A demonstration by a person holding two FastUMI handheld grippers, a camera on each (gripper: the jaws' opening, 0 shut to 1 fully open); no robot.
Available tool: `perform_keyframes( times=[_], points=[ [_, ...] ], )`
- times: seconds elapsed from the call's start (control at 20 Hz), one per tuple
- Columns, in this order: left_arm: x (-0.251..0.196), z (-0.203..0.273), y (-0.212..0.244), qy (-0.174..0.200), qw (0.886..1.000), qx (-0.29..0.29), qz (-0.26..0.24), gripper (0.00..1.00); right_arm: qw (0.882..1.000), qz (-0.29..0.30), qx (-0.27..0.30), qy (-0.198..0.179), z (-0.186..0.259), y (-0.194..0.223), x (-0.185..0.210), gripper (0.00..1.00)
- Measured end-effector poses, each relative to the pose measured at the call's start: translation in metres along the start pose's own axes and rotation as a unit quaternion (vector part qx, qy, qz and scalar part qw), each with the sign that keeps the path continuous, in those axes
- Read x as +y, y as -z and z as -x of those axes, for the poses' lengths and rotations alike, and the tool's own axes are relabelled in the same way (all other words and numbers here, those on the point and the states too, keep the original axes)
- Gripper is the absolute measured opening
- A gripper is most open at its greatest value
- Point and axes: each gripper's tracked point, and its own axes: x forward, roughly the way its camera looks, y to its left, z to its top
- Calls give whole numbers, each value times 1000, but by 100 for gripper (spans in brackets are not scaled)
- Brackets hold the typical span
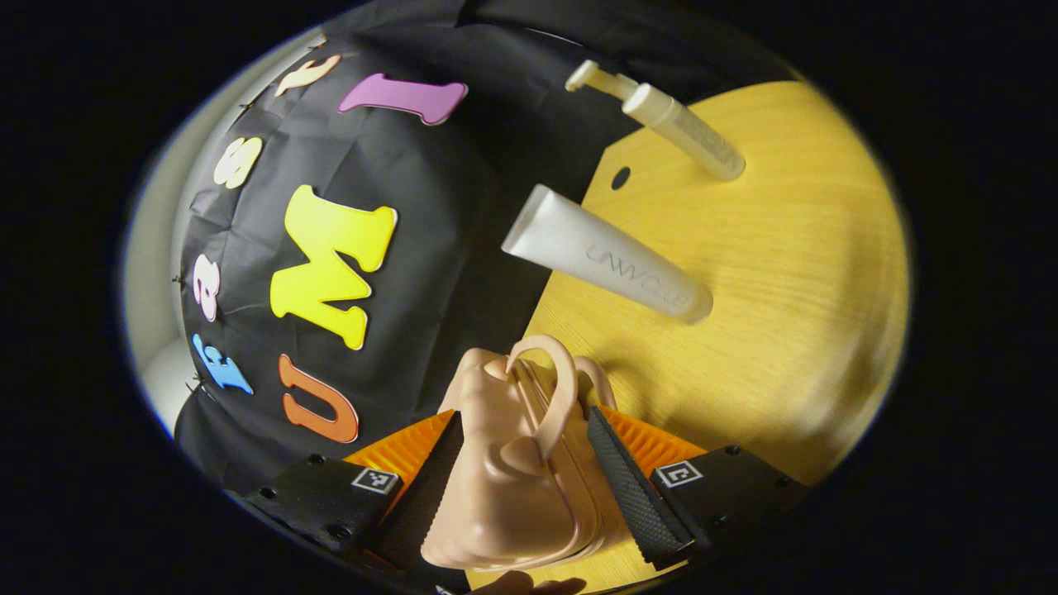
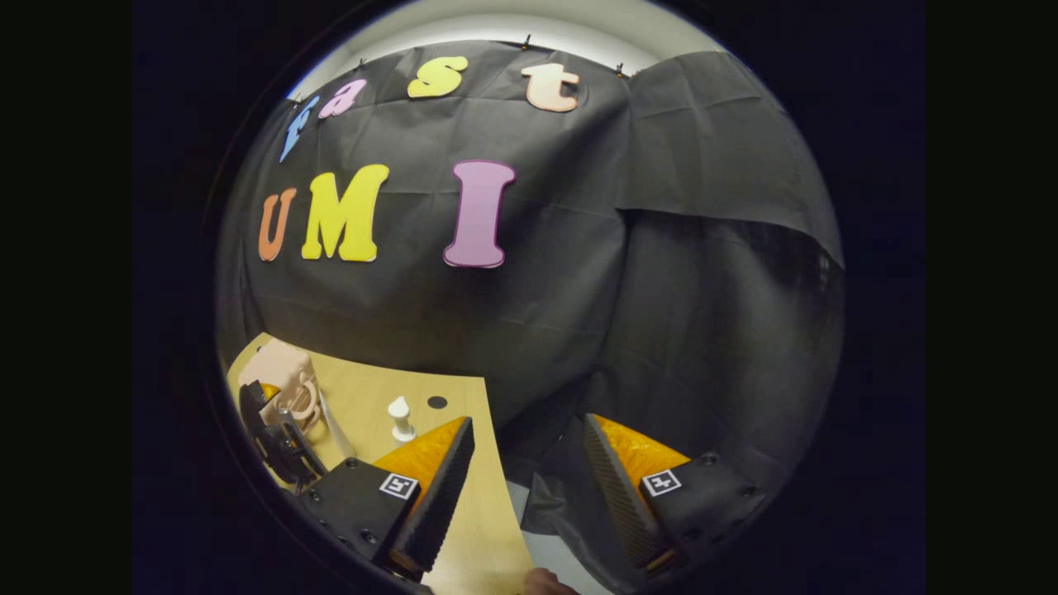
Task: First open the suitcase, pack the skin care products into it, and then close the suitcase.
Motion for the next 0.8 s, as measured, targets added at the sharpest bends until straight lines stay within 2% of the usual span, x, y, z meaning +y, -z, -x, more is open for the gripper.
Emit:
perform_keyframes(
  times=[0.1,0.2,0.25,0.45,0.5,0.55,0.6,0.65,0.7,0.75,0.8],
  points=[
    [-3,-9,-2,-12,999,8,-30,94,1000,-3,9,-4,-2,8,-5,80],
    [-4,-11,-8,-27,998,13,-60,87,1000,-3,17,-10,-1,16,-7,80],
    [-3,-17,-10,-32,997,17,-75,79,1000,-3,20,-14,-2,19,-8,80],
    [3,-25,-11,-32,992,33,-114,60,999,0,25,-36,-4,30,-6,80],
    [0,-24,-8,-26,991,42,-122,58,999,2,27,-41,-3,33,-6,80],
    [-1,-22,-7,-24,990,50,-129,45,999,2,29,-43,-2,35,-6,80],
    [-3,-21,-6,-16,989,56,-132,40,999,0,30,-45,1,35,-6,80],
    [-2,-22,-5,-12,989,59,-136,27,998,-3,31,-49,3,35,-3,80],
    [-3,-22,-3,-6,988,62,-139,23,998,-4,33,-51,4,37,1,80],
    [1,-20,-1,-6,988,64,-138,13,998,-3,34,-52,5,37,4,80],
    [4,-21,1,-2,989,67,-131,11,998,-2,34,-53,6,38,8,80]
  ],
)
